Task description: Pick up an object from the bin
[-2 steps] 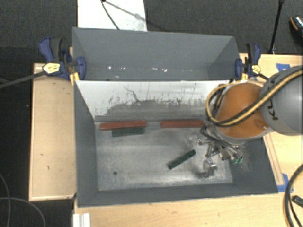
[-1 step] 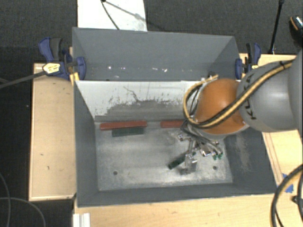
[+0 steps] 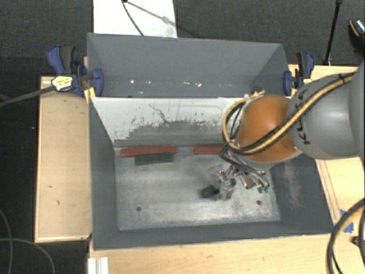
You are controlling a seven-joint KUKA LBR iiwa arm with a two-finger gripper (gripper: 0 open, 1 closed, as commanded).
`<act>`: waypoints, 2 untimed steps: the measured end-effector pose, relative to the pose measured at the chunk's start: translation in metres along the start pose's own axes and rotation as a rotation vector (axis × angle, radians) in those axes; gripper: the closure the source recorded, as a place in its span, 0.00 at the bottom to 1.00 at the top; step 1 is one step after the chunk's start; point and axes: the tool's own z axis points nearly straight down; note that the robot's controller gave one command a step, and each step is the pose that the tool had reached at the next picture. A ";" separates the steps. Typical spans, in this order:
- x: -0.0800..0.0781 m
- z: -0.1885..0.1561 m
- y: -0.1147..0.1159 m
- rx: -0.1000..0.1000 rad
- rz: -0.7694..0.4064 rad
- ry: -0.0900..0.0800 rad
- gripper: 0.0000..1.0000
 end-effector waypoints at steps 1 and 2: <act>0.029 -0.090 0.067 -0.001 -0.251 -0.003 1.00; 0.001 -0.270 0.065 0.003 -0.258 -0.008 1.00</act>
Offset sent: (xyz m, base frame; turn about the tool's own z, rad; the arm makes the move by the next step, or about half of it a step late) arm -0.0497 0.0537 0.0879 -0.2517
